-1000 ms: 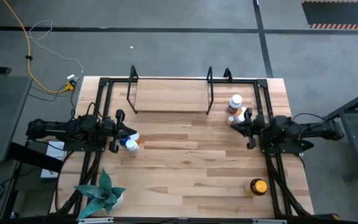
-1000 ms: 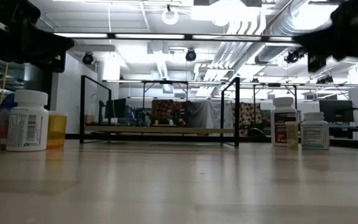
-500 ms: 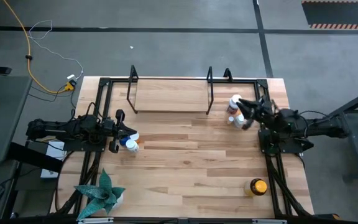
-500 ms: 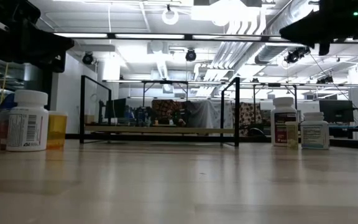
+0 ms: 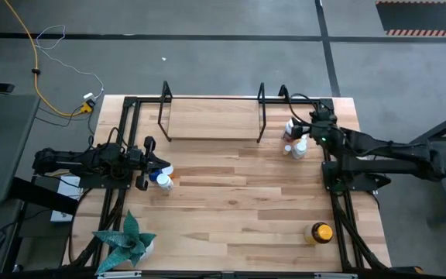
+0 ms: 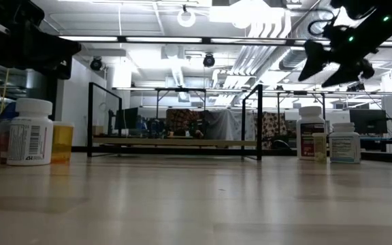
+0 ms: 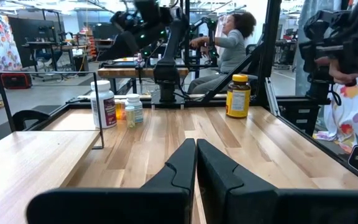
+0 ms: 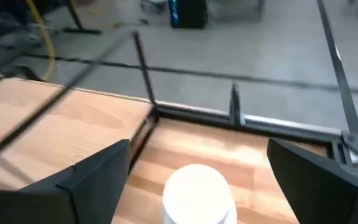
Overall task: Pick and place medicine bottles onto shelf by color
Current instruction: Put the large white pill bottle on the shelf
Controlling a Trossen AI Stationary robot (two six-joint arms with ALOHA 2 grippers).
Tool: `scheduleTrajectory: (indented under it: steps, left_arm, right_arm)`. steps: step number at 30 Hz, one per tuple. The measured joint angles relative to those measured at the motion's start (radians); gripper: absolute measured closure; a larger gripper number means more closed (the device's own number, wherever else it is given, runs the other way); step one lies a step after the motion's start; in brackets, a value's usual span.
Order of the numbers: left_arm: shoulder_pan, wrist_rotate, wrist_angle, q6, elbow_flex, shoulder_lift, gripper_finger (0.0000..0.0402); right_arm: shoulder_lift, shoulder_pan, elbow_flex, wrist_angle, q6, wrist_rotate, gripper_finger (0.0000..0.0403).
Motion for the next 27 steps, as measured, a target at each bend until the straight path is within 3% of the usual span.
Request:
scheduleTrajectory:
  steps: [6, 12, 27]
  left_arm:
    - [0.0, 0.0, 0.0, 0.0, 0.0, 0.0, 0.0396]
    - [0.0, 0.0, 0.0, 0.0, 0.0, 0.0, 0.0396]
    - [0.0, 0.0, 0.0, 0.0, 0.0, 0.0, 0.0396]
  right_arm:
    - [0.113, -0.099, 0.0, 0.014, 0.054, -0.062, 0.0032]
    - [0.173, -0.126, 0.0, 0.038, 0.087, -0.185, 0.0032]
    - [0.28, -0.126, 0.0, 0.038, 0.105, -0.197, 0.0035]
